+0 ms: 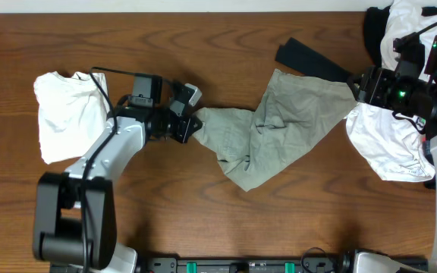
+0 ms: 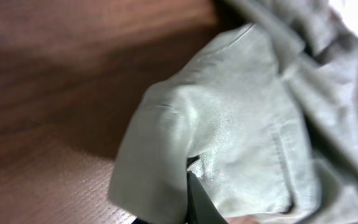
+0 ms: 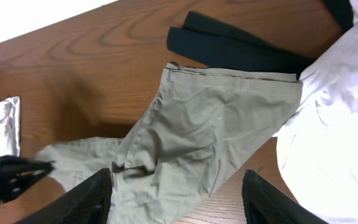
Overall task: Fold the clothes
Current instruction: 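Grasp the pants' left end with the left gripper near the white shirt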
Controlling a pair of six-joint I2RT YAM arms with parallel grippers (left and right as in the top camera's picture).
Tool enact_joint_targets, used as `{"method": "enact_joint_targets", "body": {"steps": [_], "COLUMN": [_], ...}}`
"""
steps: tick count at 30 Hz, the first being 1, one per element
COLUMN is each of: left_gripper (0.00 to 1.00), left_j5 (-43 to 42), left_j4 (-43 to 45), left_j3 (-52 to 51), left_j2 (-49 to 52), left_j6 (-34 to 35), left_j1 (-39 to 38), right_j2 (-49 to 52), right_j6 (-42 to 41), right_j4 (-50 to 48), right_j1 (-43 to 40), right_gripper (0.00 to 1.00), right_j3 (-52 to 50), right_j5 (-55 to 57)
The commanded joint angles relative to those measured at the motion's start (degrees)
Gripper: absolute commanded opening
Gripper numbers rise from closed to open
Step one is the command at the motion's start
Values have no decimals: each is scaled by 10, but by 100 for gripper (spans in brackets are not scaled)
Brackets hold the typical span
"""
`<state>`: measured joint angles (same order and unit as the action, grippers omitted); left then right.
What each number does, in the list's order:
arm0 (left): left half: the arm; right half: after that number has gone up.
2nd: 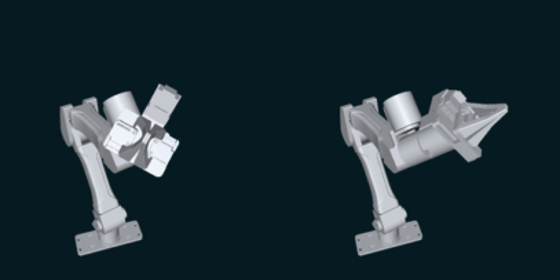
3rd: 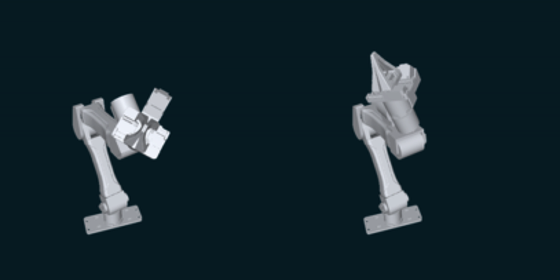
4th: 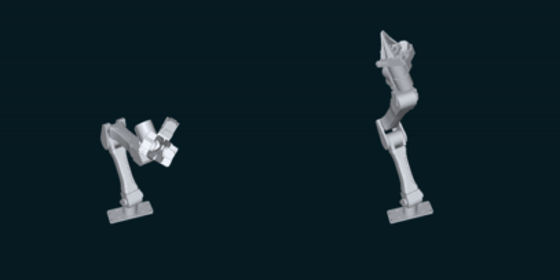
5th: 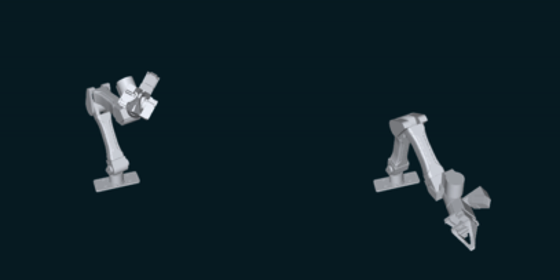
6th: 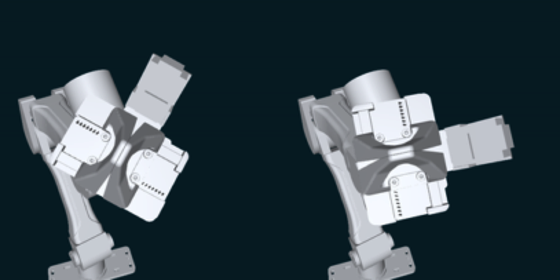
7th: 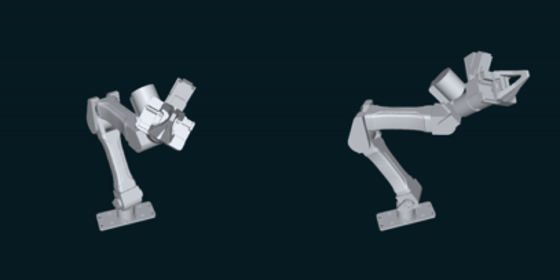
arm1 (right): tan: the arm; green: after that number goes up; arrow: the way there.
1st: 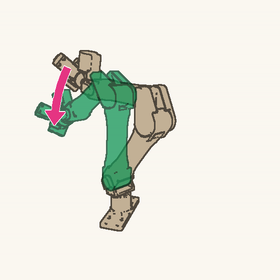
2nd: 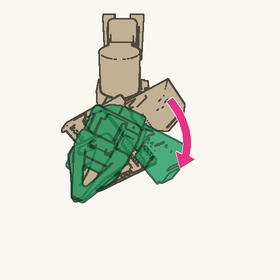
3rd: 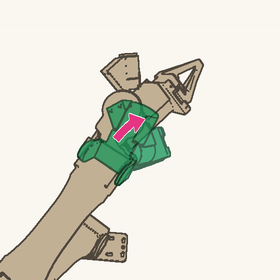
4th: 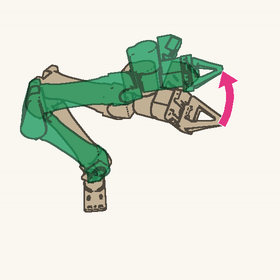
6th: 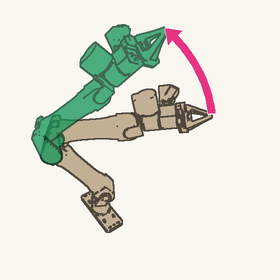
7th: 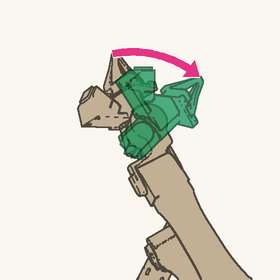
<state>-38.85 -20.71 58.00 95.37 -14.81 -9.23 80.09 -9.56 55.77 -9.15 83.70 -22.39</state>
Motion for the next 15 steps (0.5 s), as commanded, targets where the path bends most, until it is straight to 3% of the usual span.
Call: {"method": "enact_joint_targets", "body": {"steps": [1, 5, 9, 15], "left_gripper": [6, 6, 6, 6], "left_j5": [-16, 37, 197, 315], "left_j4": [-2, -1, 35, 151], "left_j3": [38, 45, 45, 45], "left_j2": [-90, -207, -292, -236], "left_j6": [45, 66, 79, 85], "left_j1": [-2, -2, -2, -2], "right_j2": [-6, -6, -6, -6], "right_j6": [11, 11, 11, 11], "right_j4": [2, 1, -2, 2], "right_j1": [4, 4, 4, 4], "right_gripper": [65, 65, 65, 65], "right_j3": [7, 7, 7, 7], "right_j5": [14, 16, 16, 16]}}
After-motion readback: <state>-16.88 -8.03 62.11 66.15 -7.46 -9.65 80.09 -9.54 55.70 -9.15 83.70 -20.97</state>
